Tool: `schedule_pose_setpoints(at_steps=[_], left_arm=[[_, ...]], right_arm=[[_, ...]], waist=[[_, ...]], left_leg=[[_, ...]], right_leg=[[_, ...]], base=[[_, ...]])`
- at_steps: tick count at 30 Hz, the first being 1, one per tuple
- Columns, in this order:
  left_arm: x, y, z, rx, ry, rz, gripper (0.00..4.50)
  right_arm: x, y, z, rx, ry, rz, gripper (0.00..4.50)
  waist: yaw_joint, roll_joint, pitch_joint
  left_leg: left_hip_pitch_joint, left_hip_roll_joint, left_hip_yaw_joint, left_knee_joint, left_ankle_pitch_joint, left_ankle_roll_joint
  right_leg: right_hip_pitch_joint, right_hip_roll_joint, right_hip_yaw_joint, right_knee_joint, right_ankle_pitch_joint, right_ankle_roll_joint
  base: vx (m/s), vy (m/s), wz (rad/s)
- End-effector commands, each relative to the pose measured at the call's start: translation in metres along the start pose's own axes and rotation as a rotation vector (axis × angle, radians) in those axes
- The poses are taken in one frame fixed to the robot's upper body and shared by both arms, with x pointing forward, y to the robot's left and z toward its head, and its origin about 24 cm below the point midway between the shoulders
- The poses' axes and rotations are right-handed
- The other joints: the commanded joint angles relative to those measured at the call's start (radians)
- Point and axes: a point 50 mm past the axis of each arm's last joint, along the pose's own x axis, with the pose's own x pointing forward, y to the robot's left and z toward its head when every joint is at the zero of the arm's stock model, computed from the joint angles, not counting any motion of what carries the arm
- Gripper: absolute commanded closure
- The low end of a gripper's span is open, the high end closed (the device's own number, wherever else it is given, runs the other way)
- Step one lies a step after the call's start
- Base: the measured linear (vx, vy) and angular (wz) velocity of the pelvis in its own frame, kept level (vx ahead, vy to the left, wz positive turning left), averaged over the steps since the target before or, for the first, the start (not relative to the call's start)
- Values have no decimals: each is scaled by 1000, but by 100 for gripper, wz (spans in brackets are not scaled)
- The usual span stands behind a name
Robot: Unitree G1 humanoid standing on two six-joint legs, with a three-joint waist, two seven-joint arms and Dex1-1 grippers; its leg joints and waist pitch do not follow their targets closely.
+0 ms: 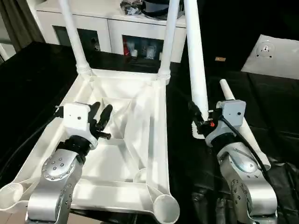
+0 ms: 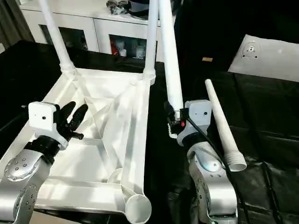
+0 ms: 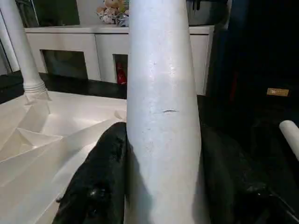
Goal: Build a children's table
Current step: Pick table leg
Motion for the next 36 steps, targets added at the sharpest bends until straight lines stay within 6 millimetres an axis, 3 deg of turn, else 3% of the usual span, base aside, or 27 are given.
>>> schedule_pose_setpoints(at_steps=[1, 36], left_arm=[[0, 0, 3, 8, -16, 8, 284], [0, 0, 3, 8, -16, 8, 284]], right_arm=[[-1, 0, 4, -8, -23, 2, 261], [-1, 0, 4, -8, -23, 2, 261]], waist=[[0, 1, -51], [1, 1, -51]], left_leg=[[0, 9, 14, -67, -160, -23], [1, 9, 14, -67, -159, -23]], right_leg=[[39, -51, 35, -85, -119, -87], [40, -51, 34, -84, -117, -89]], base=[[0, 0, 0], [0, 0, 0]])
